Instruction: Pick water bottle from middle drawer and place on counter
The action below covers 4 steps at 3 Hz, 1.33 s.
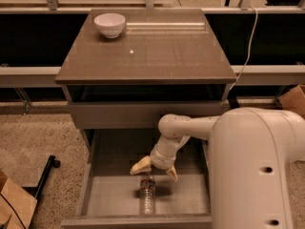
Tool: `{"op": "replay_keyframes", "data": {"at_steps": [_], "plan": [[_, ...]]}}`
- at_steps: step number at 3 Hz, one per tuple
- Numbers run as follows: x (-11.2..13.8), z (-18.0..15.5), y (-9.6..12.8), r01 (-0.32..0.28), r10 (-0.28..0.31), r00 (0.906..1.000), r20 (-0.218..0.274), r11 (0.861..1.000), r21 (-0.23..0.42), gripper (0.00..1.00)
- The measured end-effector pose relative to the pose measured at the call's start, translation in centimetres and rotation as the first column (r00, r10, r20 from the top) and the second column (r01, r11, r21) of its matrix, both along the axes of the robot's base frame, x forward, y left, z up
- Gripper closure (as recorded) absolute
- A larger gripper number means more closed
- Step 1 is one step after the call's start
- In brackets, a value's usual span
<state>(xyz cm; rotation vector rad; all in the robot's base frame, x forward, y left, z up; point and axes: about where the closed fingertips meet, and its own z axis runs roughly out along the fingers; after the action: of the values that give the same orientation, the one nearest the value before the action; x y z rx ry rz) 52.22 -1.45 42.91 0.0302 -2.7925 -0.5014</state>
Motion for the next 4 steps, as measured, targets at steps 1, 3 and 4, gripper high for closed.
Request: {"op": "replay_keyframes", "data": {"at_steps": [1,3,4], "plan": [[-1.0,-3.3,0.8,0.018,-0.019,0.9992,-0.036,0.999,-0.029,0.00],[-2.9,-6.7,1.7,0.029,-0.037,0.9957,-0.085,0.995,-0.096,0.42],[-3.2,-6.4,1.6,0.038,-0.046,0.9960,-0.077,0.994,-0.103,0.65]]}}
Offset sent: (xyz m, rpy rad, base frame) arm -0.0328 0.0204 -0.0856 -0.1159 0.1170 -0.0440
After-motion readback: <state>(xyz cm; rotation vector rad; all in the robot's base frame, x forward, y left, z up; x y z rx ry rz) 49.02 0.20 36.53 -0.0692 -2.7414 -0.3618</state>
